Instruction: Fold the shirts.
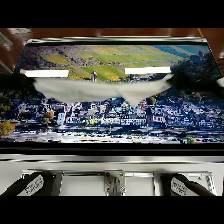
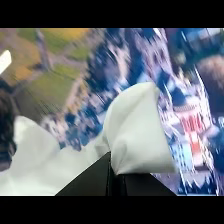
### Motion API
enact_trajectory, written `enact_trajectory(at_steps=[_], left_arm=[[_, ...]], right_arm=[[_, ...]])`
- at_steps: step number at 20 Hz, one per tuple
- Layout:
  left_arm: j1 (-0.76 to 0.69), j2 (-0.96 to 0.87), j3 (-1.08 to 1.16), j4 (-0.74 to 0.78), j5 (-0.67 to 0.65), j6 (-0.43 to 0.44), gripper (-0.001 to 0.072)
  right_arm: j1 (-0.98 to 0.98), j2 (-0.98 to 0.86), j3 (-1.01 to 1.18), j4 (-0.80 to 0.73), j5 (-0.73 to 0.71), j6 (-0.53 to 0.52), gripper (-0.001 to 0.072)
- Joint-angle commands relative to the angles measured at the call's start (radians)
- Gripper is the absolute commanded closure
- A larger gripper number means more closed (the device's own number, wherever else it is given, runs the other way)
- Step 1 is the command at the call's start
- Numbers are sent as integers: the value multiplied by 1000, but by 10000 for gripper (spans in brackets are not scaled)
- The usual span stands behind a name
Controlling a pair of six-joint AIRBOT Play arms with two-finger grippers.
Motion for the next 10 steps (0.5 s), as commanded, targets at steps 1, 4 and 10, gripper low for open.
enact_trajectory(at_steps=[1,4,10], left_arm=[[28,89,414,18,46,35,669],[28,126,641,116,84,-69,669],[27,144,625,197,-156,-128,668]], right_arm=[[-101,235,173,0,-3,57,643],[-174,382,240,-1,72,102,643],[-197,468,245,-169,557,117,636]])
